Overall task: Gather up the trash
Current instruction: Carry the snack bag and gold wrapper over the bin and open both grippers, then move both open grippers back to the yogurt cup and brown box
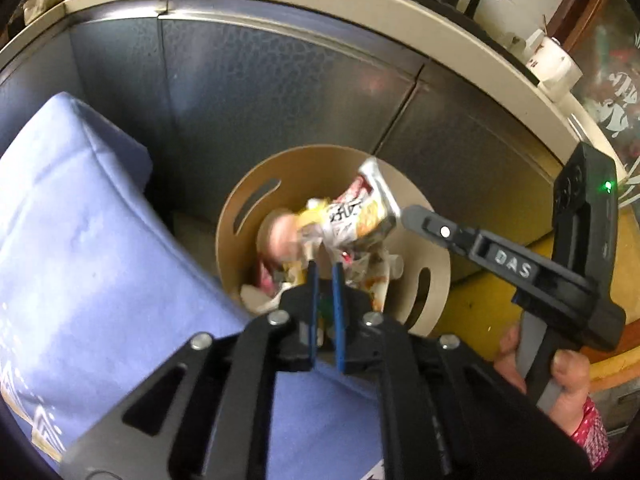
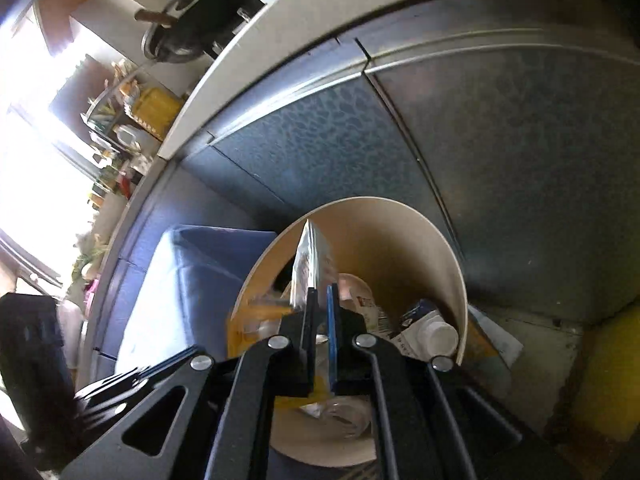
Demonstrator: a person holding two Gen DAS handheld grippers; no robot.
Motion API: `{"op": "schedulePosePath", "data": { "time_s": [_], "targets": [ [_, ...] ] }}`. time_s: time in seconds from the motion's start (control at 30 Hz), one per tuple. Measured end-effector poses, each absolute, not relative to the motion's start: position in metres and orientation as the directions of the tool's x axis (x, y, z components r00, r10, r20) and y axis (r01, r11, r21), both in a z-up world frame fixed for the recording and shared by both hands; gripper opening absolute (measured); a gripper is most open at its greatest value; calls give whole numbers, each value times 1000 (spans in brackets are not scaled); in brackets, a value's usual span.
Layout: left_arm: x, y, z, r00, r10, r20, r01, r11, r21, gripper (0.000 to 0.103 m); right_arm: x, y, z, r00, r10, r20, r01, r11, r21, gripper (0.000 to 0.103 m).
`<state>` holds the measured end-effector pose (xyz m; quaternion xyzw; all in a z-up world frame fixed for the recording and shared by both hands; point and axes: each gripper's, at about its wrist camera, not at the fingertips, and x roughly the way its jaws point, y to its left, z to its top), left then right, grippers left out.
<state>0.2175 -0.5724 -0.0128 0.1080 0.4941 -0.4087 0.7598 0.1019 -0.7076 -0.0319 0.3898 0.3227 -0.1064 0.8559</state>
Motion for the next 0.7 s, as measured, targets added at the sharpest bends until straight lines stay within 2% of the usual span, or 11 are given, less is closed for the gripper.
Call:
{"op": "schedulePosePath", "data": {
  "time_s": [0.03, 0.1, 0.13, 0.4, 0.53, 0.7],
  "targets": [
    [218, -569, -10, 186, -513, -838, 727, 645, -234, 10, 103, -706, -32, 764, 57, -643, 444, 678, 586, 17],
    [218, -561, 0, 196, -525, -828, 720, 650, -242, 12, 99, -704, -29, 766, 41, -641, 451, 676, 583, 48],
    [217, -555, 9, 203, -542, -816, 715, 651, -255, 12, 96, -702, -24, 775, 29, -631, 450, 677, 583, 52],
    [181, -500, 90, 255, -674, -694, 735, 601, -313, 12, 69, -665, 61, 864, -13, -503, 338, 755, 562, 52],
    [142, -451, 113, 297, -707, -641, 763, 579, -285, 12, 53, -626, 99, 909, 51, -413, 221, 783, 581, 52],
    [113, -383, 116, 379, -685, -622, 747, 624, -232, 12, 56, -570, 109, 905, 164, -393, 114, 795, 595, 53]
  ]
}}
